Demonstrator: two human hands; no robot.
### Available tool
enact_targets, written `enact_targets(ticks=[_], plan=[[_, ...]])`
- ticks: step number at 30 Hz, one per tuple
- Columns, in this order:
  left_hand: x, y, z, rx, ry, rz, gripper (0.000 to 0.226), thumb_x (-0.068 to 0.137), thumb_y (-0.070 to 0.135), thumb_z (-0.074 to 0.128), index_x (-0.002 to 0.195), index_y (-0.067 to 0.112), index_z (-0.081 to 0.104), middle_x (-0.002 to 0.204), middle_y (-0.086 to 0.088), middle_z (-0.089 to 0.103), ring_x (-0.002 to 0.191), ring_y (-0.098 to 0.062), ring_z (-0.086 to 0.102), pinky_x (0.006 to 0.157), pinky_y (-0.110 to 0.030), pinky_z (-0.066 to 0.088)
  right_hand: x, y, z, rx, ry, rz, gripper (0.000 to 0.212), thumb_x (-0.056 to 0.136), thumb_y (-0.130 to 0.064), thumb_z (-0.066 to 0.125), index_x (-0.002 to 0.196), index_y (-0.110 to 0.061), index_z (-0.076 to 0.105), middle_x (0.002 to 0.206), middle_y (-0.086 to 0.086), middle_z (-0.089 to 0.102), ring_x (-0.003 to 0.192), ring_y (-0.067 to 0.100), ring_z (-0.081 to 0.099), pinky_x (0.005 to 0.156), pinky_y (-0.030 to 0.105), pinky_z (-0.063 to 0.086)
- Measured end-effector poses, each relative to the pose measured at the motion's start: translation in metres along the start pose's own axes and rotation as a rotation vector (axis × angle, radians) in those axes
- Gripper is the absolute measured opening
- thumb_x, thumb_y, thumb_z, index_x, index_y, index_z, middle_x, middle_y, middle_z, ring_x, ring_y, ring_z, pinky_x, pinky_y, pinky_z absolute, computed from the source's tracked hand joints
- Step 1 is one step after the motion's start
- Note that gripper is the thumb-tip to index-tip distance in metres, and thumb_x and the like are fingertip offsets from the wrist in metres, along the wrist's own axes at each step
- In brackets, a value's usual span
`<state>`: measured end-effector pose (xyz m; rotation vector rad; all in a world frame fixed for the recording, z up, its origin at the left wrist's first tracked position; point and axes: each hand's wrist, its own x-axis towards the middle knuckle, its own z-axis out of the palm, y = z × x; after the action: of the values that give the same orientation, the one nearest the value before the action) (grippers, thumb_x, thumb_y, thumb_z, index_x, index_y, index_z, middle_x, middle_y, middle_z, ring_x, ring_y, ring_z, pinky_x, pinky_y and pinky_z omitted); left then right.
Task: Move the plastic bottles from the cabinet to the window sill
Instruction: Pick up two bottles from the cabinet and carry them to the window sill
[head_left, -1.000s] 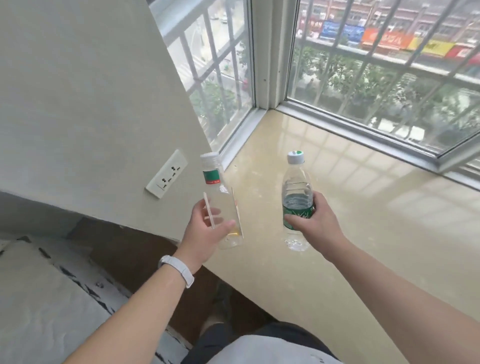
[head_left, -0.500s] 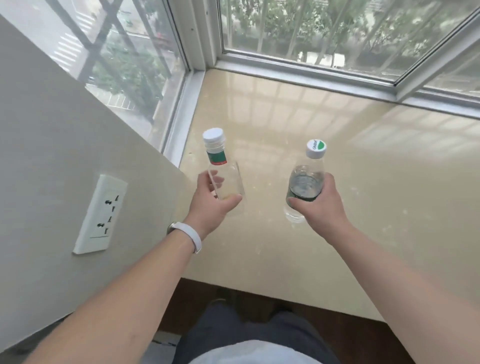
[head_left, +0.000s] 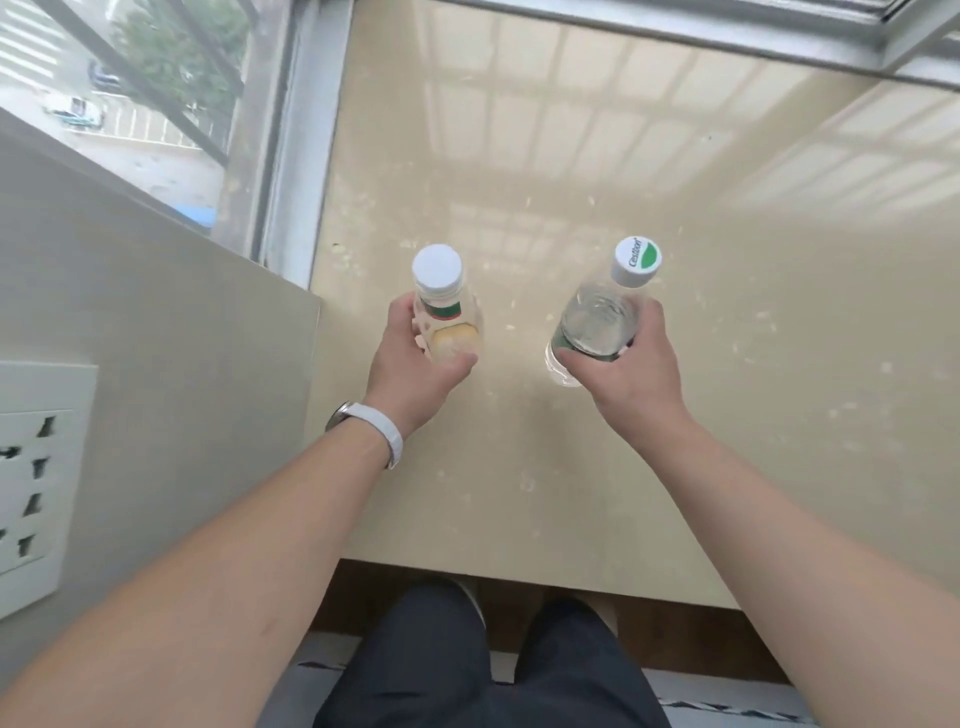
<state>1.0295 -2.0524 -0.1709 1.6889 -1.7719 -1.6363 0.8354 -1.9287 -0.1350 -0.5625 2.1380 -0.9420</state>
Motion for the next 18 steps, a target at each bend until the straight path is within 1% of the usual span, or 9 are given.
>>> enact_targets(ticks=[2,5,7,9,11,13,15,17,18], plan=[[0.007,-0.003,0.001,0.009,0.012,0.029,0.057,0.074,0.022,0.081,0.114,0.034,0.041,0.107,0.016,0.061,0.081,0.011,0.061,0.062,-0.007,0.044,0.004,0.003,0.009,0.004,0.004,-0.014,0.059,0.07,-0.038,0.082,0.111,-0.046,0.041,0.098,-0.045,0.053,0.088,-0.015,0.057,0.062,0.007,0.042],[0.018,-0.008,0.002,-0.01,0.028,0.031,0.059,0.075,0.022,0.081,0.118,0.033,0.043,0.109,0.017,0.062,0.086,0.008,0.062,0.067,-0.008,0.047,0.012,0.007,0.021,0.004,0.012,-0.035,0.057,0.071,-0.035,0.081,0.111,-0.041,0.042,0.096,-0.044,0.054,0.088,-0.014,0.057,0.068,0.016,0.043],[0.022,-0.012,0.003,-0.002,0.01,0.027,0.062,0.075,0.022,0.081,0.12,0.036,0.041,0.108,0.021,0.061,0.087,0.011,0.06,0.07,-0.008,0.047,0.016,0.009,0.027,0.016,0.008,-0.032,0.056,0.071,-0.035,0.081,0.111,-0.041,0.042,0.096,-0.041,0.054,0.089,-0.011,0.058,0.071,0.016,0.046],[0.025,-0.017,0.003,0.008,-0.026,0.019,0.065,0.076,0.019,0.081,0.121,0.039,0.038,0.109,0.022,0.06,0.085,0.017,0.057,0.066,-0.005,0.045,0.018,0.011,0.033,0.009,-0.001,-0.041,0.057,0.071,-0.034,0.081,0.108,-0.051,0.041,0.098,-0.039,0.055,0.091,-0.008,0.059,0.07,0.01,0.046],[0.029,-0.021,0.001,0.027,-0.068,0.02,0.067,0.077,0.016,0.08,0.122,0.039,0.036,0.112,0.019,0.06,0.085,0.021,0.055,0.064,-0.003,0.042,0.018,0.012,0.037,-0.003,-0.012,-0.044,0.065,0.071,-0.032,0.081,0.102,-0.068,0.036,0.1,-0.041,0.055,0.091,-0.01,0.06,0.068,0.005,0.044],[0.032,-0.022,-0.003,0.055,-0.104,0.029,0.069,0.076,0.019,0.081,0.123,0.04,0.035,0.114,0.019,0.058,0.085,0.023,0.053,0.066,-0.001,0.04,0.017,0.016,0.038,-0.028,-0.017,-0.048,0.071,0.072,-0.03,0.082,0.101,-0.073,0.033,0.099,-0.046,0.053,0.09,-0.015,0.058,0.067,0.001,0.041],[0.033,-0.019,-0.007,0.068,-0.132,0.018,0.07,0.073,0.028,0.081,0.122,0.046,0.034,0.119,0.018,0.058,0.091,0.023,0.054,0.07,-0.002,0.041,0.016,0.023,0.038,-0.041,-0.018,-0.047,0.067,0.071,-0.032,0.082,0.113,-0.06,0.038,0.099,-0.045,0.054,0.09,-0.018,0.056,0.067,-0.001,0.038],[0.033,-0.016,-0.01,0.076,-0.144,0.002,0.071,0.067,0.039,0.079,0.119,0.053,0.032,0.124,0.019,0.058,0.102,0.016,0.055,0.078,-0.011,0.044,0.016,0.029,0.036,-0.049,-0.036,-0.028,0.066,0.071,-0.035,0.082,0.126,-0.038,0.045,0.106,-0.033,0.059,0.096,-0.014,0.057,0.069,-0.001,0.038],[0.032,-0.016,-0.01,0.076,-0.15,-0.006,0.071,0.064,0.044,0.077,0.117,0.056,0.032,0.125,0.019,0.058,0.106,0.01,0.056,0.081,-0.014,0.045,0.016,0.031,0.034,-0.068,-0.052,-0.022,0.069,0.071,-0.038,0.081,0.13,-0.034,0.046,0.11,-0.029,0.059,0.099,-0.013,0.056,0.07,-0.001,0.038]])
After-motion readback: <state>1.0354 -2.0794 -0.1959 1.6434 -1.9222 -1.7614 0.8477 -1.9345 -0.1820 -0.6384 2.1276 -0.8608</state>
